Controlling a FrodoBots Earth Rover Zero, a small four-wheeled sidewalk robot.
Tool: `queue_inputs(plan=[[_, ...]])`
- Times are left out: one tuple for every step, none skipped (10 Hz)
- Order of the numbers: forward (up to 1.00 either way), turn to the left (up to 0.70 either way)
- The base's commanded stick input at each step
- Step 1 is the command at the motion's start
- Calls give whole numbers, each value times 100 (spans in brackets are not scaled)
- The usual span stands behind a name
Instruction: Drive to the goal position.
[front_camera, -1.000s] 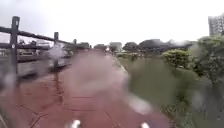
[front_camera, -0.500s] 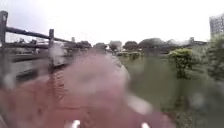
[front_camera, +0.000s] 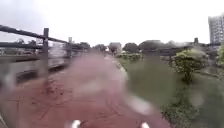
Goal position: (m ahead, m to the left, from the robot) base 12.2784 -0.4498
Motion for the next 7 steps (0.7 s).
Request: queue_inputs(plan=[[70,0],[70,0],[70,0],[70,0],[70,0],[70,0],[70,0]])
